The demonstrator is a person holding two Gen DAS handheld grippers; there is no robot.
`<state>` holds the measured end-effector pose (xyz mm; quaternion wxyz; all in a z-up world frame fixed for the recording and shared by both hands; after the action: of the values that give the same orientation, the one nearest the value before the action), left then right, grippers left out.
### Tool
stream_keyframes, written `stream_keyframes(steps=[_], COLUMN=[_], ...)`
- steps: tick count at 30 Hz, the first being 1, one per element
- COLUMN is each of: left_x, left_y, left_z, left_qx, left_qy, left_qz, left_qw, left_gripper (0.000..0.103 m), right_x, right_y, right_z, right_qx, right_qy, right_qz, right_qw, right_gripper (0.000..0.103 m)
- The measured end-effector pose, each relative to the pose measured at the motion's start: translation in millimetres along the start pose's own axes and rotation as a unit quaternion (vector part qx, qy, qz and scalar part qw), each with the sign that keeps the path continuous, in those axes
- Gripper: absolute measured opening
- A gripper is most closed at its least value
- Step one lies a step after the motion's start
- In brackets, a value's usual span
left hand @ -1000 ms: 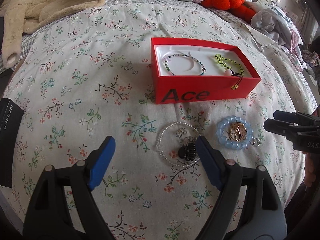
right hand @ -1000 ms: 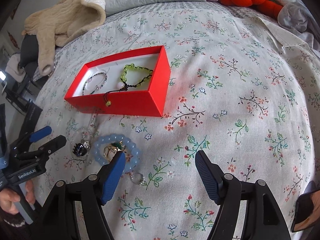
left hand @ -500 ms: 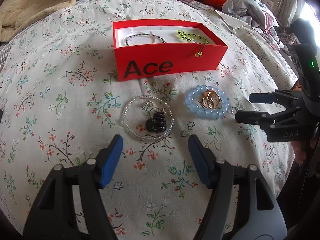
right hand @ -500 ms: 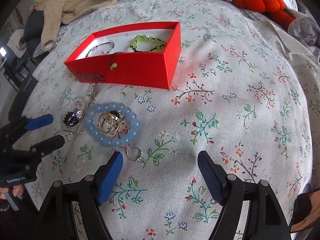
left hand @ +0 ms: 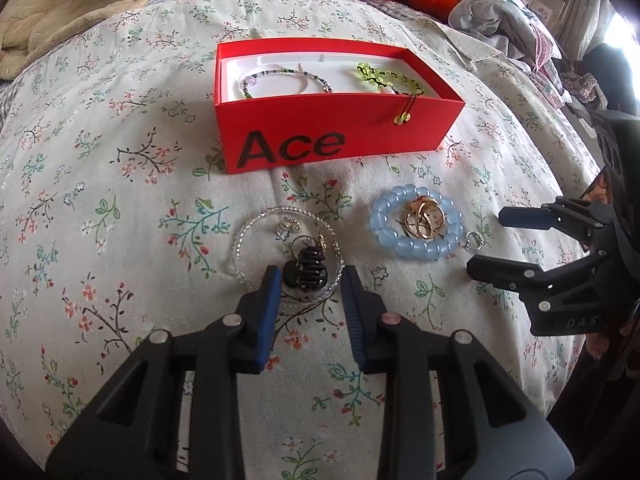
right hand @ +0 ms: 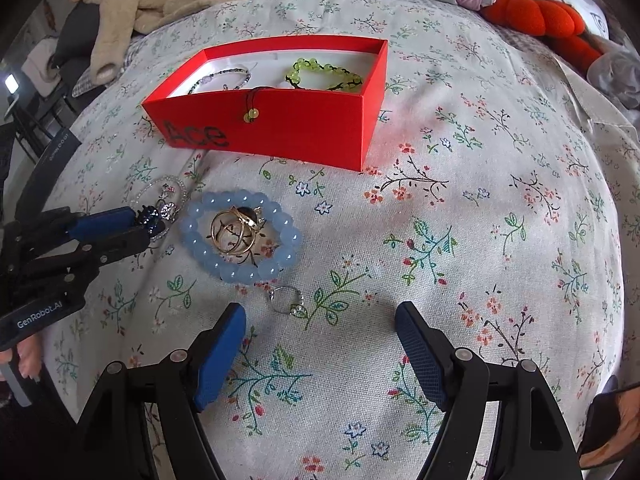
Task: Organize jewelry
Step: 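Grasp the black claw clip with the left tool while the right tool grasps the light blue bracelet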
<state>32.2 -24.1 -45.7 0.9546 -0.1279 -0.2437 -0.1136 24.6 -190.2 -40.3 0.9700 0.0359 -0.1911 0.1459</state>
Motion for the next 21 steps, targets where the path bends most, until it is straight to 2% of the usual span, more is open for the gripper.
stream_keyframes(steps=[1,4,12,14,17,18,19,21], left_x=[1,2,5,5,8,9,10,12], left_y=[0,0,-5,-3,2,4,5,9], left_z=[-2,-4,11,15,21,24,26,30], left_qx=[0.002,0.005,-0.001,-0.003,-0.007,-0.01,-0.012,-0.016], left_qy=[0.001,0.002,-0.018,-0.022,-0.027,-0.031,-0.034,-0.04], left_qz=[0.003,0.005,-0.005,0.002,0.016,0.02,0.024,0.029], left_qw=[1.0,1.0,0.9998,0.9998,0.9995,0.9993,0.999,0.9986], left_gripper=[0.03,0.015,0.015,0.015,0.015,0.015,0.015,0.015], right_x=[0,0,6,11,17,19,21,25], right_y=[0,0,0,-5,-14,-17,-19,-20], right_z=[0,0,4,5,4,2,0,-7], right_qx=[0.0,0.0,-0.003,-0.011,0.004,0.012,0.023,0.049], right_qy=[0.0,0.0,-0.015,-0.019,-0.022,-0.02,-0.015,-0.003], right_qz=[0.0,-0.002,-0.014,-0.026,-0.063,-0.076,-0.086,-0.103], right_qw=[1.0,1.0,1.0,0.999,0.998,0.997,0.996,0.993], right_gripper=[0.078,0.078,0.078,0.078,0.077,0.073,0.063,0.05])
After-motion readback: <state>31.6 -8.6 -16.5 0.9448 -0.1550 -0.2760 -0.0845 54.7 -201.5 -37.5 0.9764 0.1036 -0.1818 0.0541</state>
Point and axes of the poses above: each gripper's, at about its wrist camera, not at the fingertips, and z roughly against the way its jaws point, y to its left, x to its top, the point moved 2 cm from there along -z, roughly the way its jaws point, and after that the axes turned 3 degrees about z, right-handed, at the moved point
